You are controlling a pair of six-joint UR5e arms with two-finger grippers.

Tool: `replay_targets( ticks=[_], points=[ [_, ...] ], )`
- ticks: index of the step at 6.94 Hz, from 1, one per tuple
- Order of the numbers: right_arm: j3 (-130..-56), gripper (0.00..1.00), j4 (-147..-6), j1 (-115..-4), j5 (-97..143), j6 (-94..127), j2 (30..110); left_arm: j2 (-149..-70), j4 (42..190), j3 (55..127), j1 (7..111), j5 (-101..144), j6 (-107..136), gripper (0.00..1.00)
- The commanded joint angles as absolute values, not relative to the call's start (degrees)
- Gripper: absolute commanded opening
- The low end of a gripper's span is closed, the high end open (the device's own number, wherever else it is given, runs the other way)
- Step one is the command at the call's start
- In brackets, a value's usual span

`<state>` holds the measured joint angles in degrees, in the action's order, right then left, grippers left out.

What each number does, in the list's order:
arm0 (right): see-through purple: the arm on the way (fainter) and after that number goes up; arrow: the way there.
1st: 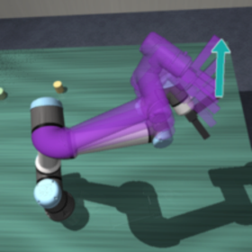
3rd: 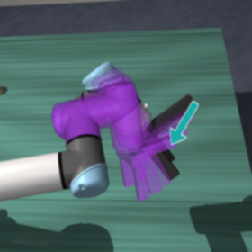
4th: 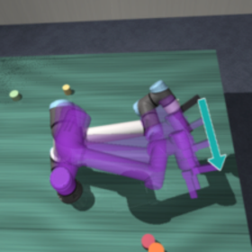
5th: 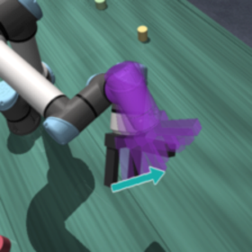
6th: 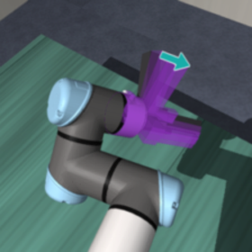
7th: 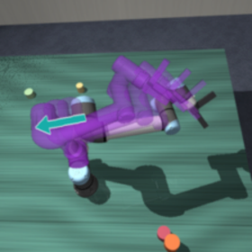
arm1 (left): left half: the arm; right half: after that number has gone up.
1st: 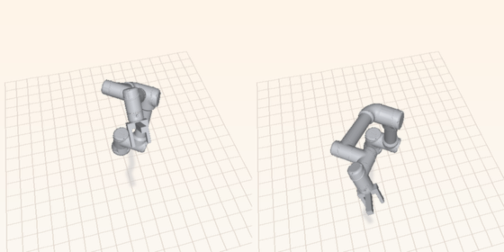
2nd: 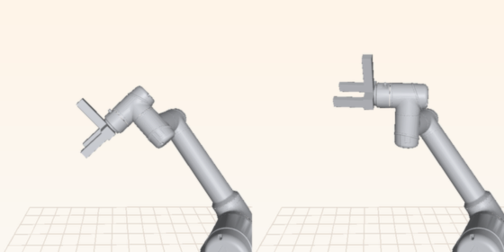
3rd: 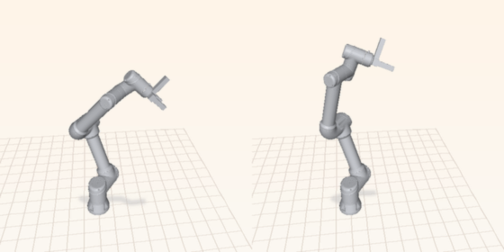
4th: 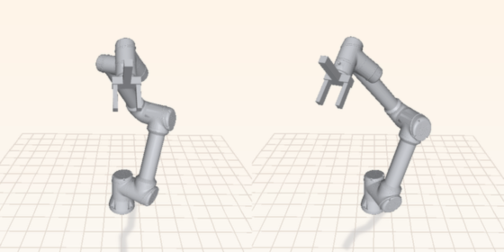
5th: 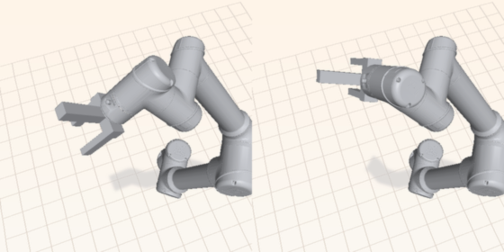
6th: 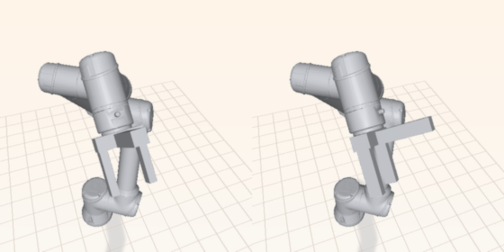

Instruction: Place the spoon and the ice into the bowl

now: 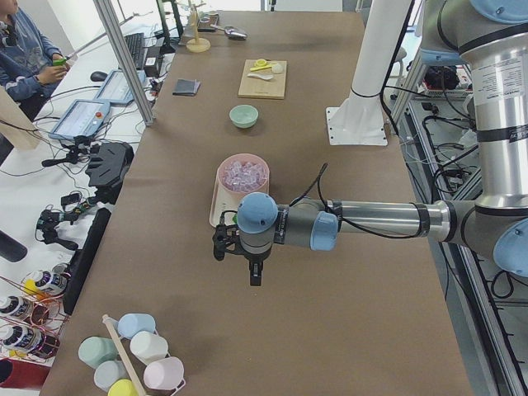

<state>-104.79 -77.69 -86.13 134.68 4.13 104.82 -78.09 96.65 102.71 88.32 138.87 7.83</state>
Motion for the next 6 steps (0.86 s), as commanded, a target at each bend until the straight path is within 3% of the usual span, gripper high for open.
replay_targets(
  ticks=[1, 6],
  points=[
    [-104.7, 1.0, -77.7, -86.1, 134.6, 4.1, 104.8, -78.2, 96.6, 103.3, 88.3, 137.5, 7.6, 0.98],
    [-104.4, 1.0, -77.0, -86.1, 139.1, 3.3, 105.3, -77.6, 97.2, 103.3, 88.9, 137.6, 8.1, 0.98]
  ],
)
